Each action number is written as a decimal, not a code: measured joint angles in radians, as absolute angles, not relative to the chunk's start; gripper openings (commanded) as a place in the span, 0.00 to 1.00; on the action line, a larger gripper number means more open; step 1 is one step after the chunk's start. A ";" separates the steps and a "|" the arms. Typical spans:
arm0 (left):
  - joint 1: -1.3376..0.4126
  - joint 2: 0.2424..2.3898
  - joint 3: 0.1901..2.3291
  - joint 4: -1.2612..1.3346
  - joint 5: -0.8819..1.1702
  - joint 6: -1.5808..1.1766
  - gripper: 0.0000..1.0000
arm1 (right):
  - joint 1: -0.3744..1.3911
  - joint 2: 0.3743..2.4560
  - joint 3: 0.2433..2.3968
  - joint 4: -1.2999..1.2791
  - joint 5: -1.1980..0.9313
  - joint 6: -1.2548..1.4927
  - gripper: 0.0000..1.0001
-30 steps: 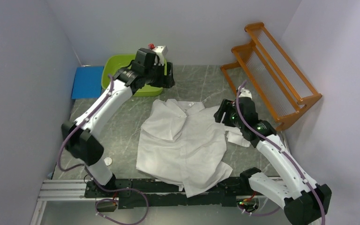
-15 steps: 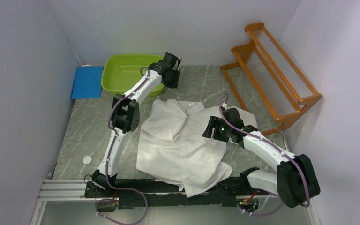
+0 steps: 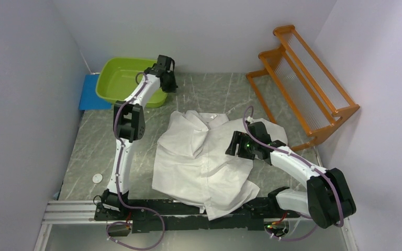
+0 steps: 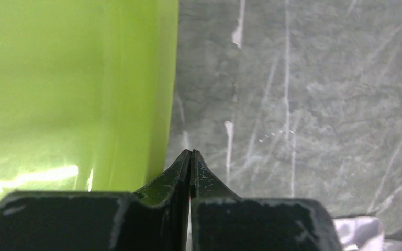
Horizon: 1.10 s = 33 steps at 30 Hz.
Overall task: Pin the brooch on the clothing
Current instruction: Move the bin to the corner of the board, then flatten out the clothes at the center of the board.
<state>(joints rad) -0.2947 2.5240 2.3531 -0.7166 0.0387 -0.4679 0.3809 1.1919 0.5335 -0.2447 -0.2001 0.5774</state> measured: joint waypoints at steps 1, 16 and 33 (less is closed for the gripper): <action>-0.283 2.523 2.343 -0.706 0.038 -0.471 0.12 | 0.381 1.192 0.533 -0.245 -0.200 0.577 0.70; -0.287 2.267 1.992 -0.598 0.171 -0.464 0.73 | 0.381 1.078 0.538 -0.279 -0.184 0.577 0.72; -0.294 1.376 1.116 -0.642 0.214 -0.565 0.86 | 0.373 0.794 0.412 -0.471 -0.165 0.718 0.80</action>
<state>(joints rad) -0.2935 1.3762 1.1156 -0.6422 0.2138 -0.5648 0.3733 0.7944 0.4118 -0.4709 -0.1646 0.7181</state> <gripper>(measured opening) 0.838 0.798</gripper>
